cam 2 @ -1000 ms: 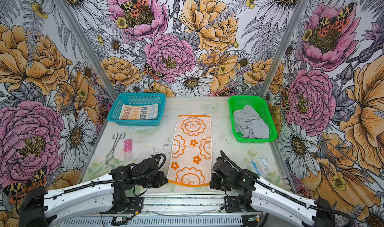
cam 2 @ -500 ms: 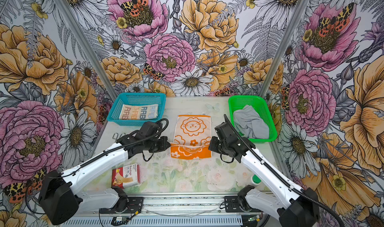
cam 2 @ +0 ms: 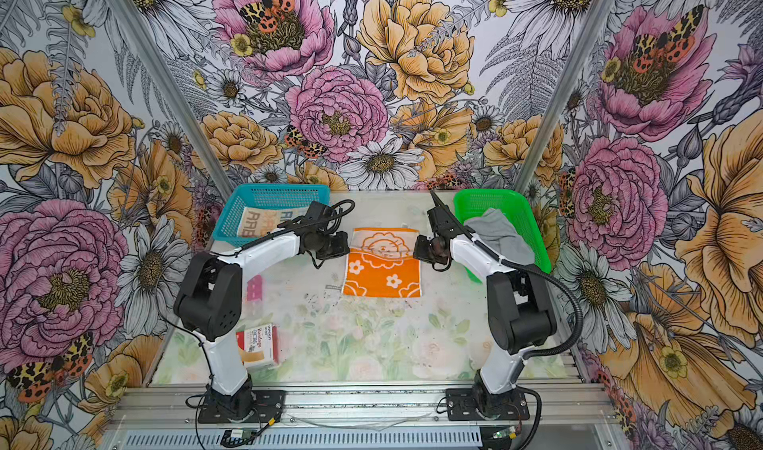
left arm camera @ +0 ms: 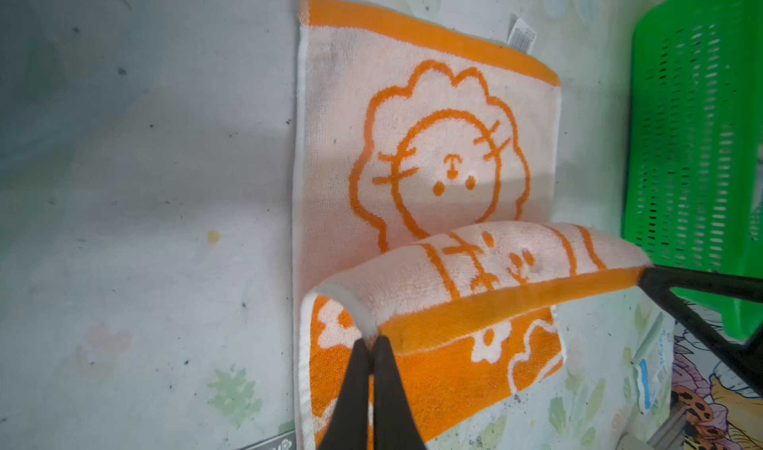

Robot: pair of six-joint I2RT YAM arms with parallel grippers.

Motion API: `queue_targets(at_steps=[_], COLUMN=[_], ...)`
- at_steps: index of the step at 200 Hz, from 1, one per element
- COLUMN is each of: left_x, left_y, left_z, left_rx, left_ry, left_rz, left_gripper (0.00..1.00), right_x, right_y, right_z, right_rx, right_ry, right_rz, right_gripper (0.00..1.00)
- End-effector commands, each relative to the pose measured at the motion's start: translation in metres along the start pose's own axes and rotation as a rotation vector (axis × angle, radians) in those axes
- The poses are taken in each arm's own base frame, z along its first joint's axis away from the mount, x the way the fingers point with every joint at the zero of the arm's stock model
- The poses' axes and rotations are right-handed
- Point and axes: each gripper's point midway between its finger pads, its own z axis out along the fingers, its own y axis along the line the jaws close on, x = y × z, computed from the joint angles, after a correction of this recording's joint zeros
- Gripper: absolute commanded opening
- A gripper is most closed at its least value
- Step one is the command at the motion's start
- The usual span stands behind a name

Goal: Fold and stack the towels
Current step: 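Lift the near edge with both grippers and fold it over toward the far edge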

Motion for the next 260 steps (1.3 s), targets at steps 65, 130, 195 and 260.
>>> queue_targets(at_steps=[65,130,195,260], left_x=[-0.036,-0.064,-0.080,-0.087], left_y=[-0.008,-0.007,-0.001,0.006], left_z=[-0.008,-0.008,0.027,0.033], left_rx=[0.023,0.032,0.000,-0.024], left_ry=[-0.080,-0.102,-0.082,-0.092], left_rz=[0.056,0.049,0.040,0.037], left_gripper=[0.00,0.00,0.00,0.00], right_x=[-0.043,-0.073,-0.088,-0.103], right_y=[0.021,0.018,0.001,0.002], right_z=[-0.011,-0.011,0.028,0.034], right_rx=[-0.093,-0.102,-0.113,-0.131], right_ry=[-0.105,-0.135,-0.078,-0.087], right_rz=[-0.051,-0.032,-0.012,-0.017], right_gripper=[0.00,0.00,0.00,0.00])
